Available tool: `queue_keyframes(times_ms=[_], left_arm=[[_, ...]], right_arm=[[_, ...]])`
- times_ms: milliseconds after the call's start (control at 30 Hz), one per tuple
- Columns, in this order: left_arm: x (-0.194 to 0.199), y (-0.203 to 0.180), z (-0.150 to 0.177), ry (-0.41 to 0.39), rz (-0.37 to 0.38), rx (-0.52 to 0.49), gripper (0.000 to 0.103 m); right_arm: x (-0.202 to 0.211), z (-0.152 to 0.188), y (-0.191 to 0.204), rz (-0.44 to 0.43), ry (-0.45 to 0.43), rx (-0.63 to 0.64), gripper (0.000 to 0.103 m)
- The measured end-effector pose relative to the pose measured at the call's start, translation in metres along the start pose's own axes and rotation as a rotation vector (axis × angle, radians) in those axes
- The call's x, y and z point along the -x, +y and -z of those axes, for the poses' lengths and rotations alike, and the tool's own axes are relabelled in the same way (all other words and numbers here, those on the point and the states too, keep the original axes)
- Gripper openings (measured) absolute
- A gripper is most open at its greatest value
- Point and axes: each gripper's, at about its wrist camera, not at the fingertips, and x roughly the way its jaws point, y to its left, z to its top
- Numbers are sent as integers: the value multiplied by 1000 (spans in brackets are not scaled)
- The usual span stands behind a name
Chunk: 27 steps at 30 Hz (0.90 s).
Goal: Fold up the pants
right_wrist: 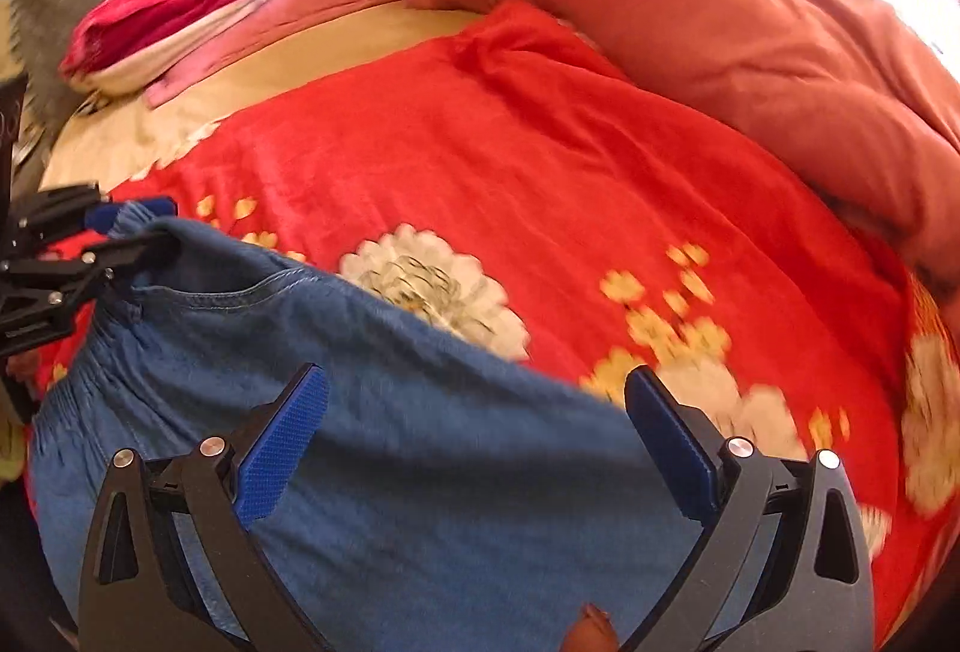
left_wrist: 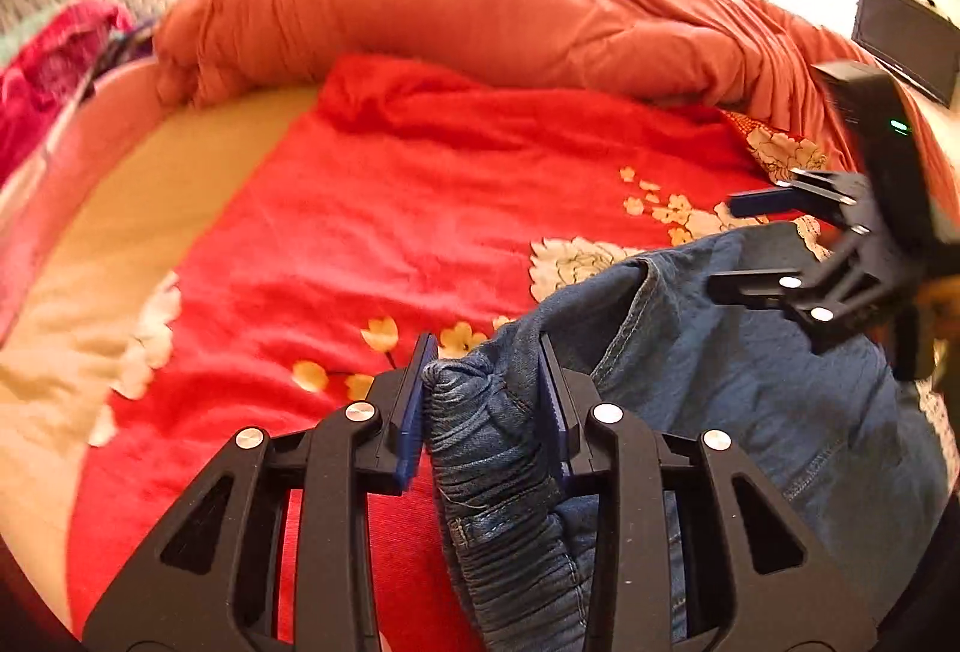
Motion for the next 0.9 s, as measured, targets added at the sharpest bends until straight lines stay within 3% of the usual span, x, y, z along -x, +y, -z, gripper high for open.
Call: queue_keyframes(times_ms=[67, 133, 267, 333, 433, 500, 667, 900], left_arm=[[8, -3, 0, -32, -4, -19, 25], [17, -4, -1, -63, -4, -24, 25], [18, -3, -1, -71, -13, -33, 25], [16, -3, 0, -63, -20, -37, 25], [14, -3, 1, -62, -38, -43, 25], [17, -4, 1, -71, -50, -53, 25], [24, -11, 5, -91, -60, -78, 25], [54, -35, 14, -149, -63, -115, 25]], right_arm=[[-8, -5, 5, -28, 14, 99, 98], [-17, -6, 12, -2, 21, 197, 98], [-34, -4, 19, -5, 66, 264, 91], [-35, -2, 21, -64, 66, 238, 42], [-25, 7, 27, -92, 21, 217, 19], [-13, 13, 32, -64, -10, 185, 11], [28, 24, 36, -10, -101, 67, 9], [74, 53, 38, 3, -182, -139, 9]])
